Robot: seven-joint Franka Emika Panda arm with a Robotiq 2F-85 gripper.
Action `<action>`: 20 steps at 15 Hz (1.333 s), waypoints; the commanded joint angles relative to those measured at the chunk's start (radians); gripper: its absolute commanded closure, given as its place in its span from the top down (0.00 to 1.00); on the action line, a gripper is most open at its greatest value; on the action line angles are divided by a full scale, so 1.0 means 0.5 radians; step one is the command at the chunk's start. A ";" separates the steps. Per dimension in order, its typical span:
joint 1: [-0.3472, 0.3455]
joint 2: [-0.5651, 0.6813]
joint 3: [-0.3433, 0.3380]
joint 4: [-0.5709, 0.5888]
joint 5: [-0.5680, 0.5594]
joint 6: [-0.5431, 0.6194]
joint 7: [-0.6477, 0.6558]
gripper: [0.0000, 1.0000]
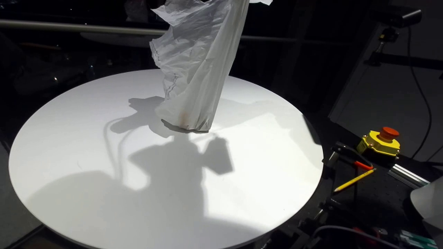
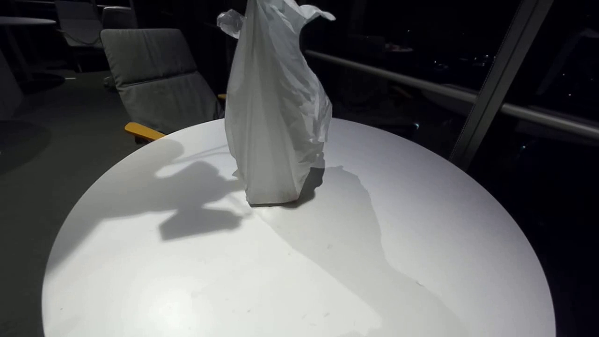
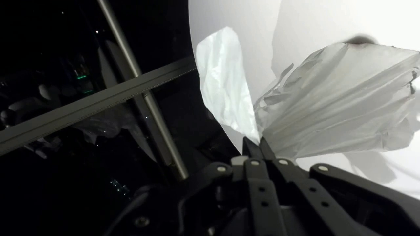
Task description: Place the containers on the table inside the white plastic, pull up the plastic bag
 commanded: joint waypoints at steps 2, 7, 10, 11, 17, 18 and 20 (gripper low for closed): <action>0.005 -0.084 0.006 0.188 0.214 0.174 -0.327 0.40; 0.072 -0.025 -0.030 0.523 0.382 0.518 -0.646 0.78; 0.156 0.004 0.032 0.399 0.372 0.552 -0.494 0.99; 0.184 0.023 0.046 0.377 0.434 0.556 -0.531 1.00; 0.283 0.085 0.108 0.214 0.567 0.473 -0.435 1.00; 0.299 0.095 0.119 0.185 0.575 0.461 -0.411 0.99; 0.299 0.107 0.117 0.177 0.573 0.458 -0.403 1.00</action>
